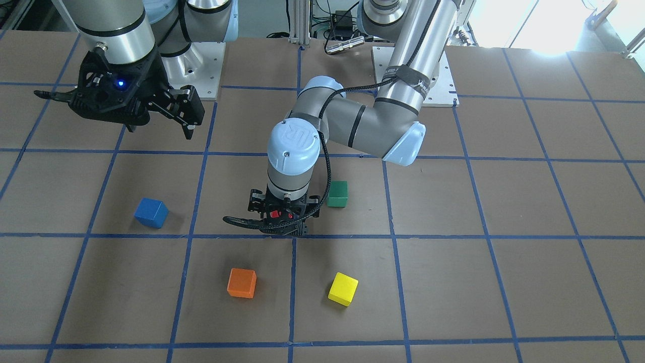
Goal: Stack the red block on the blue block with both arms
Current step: 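Set the red cube down with the left gripper while the right arm approaches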
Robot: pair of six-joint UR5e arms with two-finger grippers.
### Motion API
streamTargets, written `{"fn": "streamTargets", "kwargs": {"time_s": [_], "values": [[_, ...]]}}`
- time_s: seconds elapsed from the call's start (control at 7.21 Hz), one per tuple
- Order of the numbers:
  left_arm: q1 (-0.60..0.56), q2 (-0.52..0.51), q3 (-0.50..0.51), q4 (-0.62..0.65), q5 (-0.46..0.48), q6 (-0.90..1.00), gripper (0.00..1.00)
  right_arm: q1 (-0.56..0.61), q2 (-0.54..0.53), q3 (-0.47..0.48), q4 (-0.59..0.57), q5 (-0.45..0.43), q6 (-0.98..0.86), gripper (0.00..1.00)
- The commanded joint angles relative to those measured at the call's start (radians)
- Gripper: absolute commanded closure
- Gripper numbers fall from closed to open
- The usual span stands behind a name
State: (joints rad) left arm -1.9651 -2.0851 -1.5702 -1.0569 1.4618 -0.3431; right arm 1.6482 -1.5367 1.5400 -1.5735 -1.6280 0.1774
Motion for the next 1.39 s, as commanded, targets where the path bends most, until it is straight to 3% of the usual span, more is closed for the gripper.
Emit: {"fn": "streamTargets", "kwargs": {"time_s": [0.0,0.14,0.55,0.83,1.25], "values": [[0.09,0.094,0.03,-0.108,0.029,0.085,0.0,0.012,0.003,0.056,-0.017,0.011,0.06,0.0],[0.157,0.156,0.03,-0.189,0.095,0.157,0.0,0.036,0.007,0.095,-0.07,0.011,0.063,0.0],[0.334,0.328,0.036,-0.333,0.104,0.396,0.0,0.203,0.145,0.161,-0.271,0.01,0.216,0.0],[0.38,0.399,0.026,-0.377,0.106,0.513,0.0,0.284,0.275,0.161,-0.411,0.002,0.333,0.0],[0.384,0.454,0.004,-0.411,0.109,0.521,0.0,0.308,0.368,0.163,-0.488,0.0,0.361,0.0]]}}
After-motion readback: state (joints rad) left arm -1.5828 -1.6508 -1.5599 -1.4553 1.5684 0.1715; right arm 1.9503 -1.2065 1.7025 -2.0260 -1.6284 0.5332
